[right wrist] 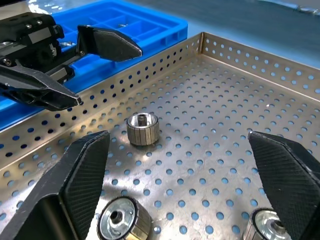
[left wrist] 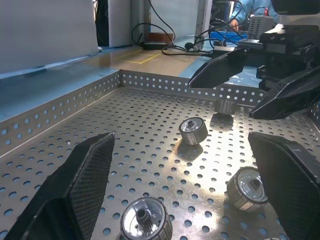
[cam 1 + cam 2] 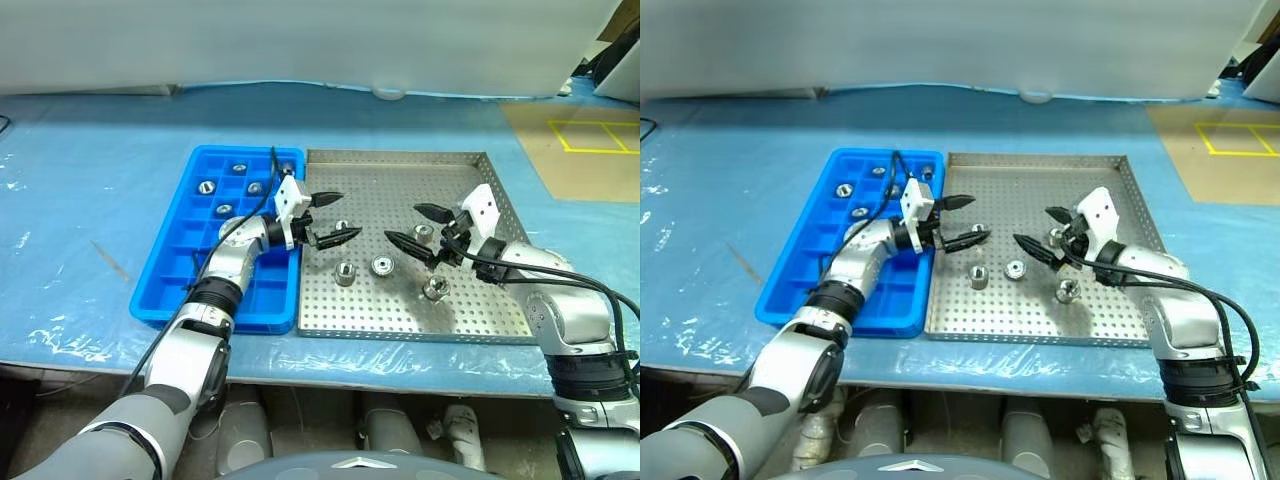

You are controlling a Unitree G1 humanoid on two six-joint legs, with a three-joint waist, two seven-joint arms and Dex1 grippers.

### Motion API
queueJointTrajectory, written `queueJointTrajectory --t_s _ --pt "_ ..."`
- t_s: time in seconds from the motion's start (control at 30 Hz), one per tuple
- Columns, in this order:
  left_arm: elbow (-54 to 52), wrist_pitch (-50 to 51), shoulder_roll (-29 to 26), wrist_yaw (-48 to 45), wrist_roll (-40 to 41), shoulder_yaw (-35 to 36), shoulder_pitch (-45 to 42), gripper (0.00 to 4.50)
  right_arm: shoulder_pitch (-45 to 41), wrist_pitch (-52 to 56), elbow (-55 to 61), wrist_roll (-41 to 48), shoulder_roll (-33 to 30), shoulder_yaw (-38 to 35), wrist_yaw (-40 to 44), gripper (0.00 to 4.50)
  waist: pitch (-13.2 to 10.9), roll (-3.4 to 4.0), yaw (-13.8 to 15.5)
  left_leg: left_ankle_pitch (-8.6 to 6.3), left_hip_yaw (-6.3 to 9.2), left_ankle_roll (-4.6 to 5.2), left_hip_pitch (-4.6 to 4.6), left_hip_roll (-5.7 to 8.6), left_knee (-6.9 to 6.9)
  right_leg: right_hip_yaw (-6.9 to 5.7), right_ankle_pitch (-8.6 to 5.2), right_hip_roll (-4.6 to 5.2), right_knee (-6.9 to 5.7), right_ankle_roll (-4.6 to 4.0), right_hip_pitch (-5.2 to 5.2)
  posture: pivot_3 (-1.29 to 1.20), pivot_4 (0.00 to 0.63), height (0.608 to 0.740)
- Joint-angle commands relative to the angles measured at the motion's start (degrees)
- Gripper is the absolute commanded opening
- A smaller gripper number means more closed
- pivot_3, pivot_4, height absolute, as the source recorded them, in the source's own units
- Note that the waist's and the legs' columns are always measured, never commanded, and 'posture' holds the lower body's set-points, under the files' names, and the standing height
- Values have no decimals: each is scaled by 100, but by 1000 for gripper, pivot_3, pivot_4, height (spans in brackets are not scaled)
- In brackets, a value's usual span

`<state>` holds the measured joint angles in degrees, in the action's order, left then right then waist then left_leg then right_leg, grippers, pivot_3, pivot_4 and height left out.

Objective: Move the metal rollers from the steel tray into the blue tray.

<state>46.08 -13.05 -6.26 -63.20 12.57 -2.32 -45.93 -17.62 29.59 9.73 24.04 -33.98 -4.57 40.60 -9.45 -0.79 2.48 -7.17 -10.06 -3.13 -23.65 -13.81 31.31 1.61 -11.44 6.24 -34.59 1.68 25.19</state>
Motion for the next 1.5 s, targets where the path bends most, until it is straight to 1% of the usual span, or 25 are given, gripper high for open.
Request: queueJointTrajectory --t_s 0.03,0.53,0.67,0.83,1.0,1.5 --pt "-31 -236 -49 178 -108 16 -120 4500 -153 -69 43 100 14 -237 -37 4487 0 0 4 0 0 0 0 0 0 0 0 0 0 0 0 -208 150 740" --pt "49 -168 -51 47 -226 -82 -139 4500 -46 -167 121 -83 117 -5 -19 4487 0 0 4 0 0 0 0 0 2 0 0 0 -3 0 -1 -211 150 740" --pt "78 -168 -104 0 -372 -219 -139 4500 -20 -266 66 -177 190 81 -54 4487 0 0 7 0 0 0 0 0 2 0 0 0 -2 0 -1 -205 150 740" --pt "18 -122 -120 25 -311 -152 -160 4500 -115 -359 -48 -287 279 196 -10 4487 0 0 9 0 0 0 0 0 2 0 0 1 -4 0 -1 -178 150 740" --pt "-92 -77 -153 22 -320 -173 -58 4500 -253 -450 -201 -341 268 226 39 4487 0 0 9 0 0 0 0 0 3 0 0 1 -4 0 -1 -178 150 740" --pt "74 26 -160 179 -529 -282 -168 4500 -149 -501 -167 -481 239 241 24 4487 1 1 14 0 0 0 4 0 6 0 0 1 -6 0 -5 -192 150 740"
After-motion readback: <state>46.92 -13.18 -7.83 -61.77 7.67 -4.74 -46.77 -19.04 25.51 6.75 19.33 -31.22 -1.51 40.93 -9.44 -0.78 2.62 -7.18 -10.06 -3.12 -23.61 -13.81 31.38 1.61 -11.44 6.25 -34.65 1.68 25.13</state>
